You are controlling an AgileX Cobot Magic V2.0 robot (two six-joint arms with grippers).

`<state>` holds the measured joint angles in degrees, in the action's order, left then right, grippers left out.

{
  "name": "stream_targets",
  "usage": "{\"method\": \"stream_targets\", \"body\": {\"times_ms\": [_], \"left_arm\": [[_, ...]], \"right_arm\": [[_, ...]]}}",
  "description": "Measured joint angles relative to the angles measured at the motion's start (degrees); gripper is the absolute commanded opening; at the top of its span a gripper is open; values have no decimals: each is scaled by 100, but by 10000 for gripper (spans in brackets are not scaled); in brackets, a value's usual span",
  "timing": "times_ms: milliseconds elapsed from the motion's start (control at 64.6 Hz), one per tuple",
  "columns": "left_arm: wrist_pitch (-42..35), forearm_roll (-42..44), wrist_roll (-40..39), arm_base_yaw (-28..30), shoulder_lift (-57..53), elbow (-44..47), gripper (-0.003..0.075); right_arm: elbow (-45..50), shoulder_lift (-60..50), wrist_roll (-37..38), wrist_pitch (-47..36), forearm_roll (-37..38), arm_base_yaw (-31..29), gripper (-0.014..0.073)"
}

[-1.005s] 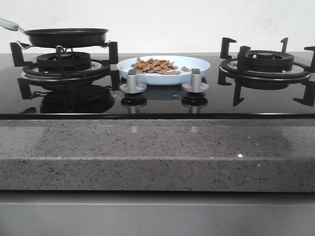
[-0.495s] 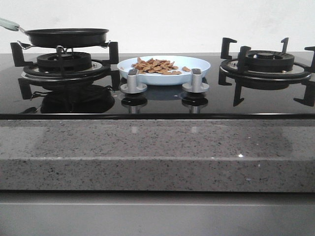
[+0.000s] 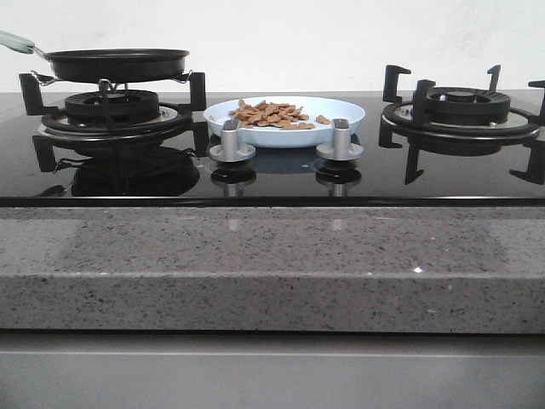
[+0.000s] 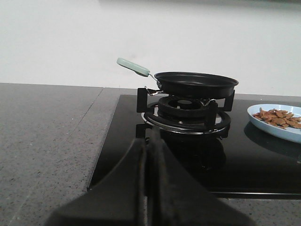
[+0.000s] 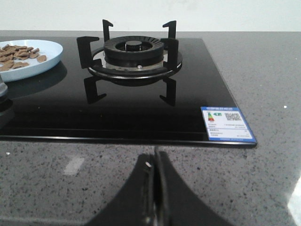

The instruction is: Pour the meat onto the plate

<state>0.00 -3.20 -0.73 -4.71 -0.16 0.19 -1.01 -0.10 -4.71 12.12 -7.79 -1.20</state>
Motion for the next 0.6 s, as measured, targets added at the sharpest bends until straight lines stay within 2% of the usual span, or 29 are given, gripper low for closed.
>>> {"method": "stream_targets", "body": {"times_ms": [201,603], "left_arm": [[0,0,0,0,0,0,-20],[0,0,0,0,0,0,-20]], "right_arm": [[255,-48,0,-257,0,255,-69],[254,-48,0,-379,0,207,-69]]}}
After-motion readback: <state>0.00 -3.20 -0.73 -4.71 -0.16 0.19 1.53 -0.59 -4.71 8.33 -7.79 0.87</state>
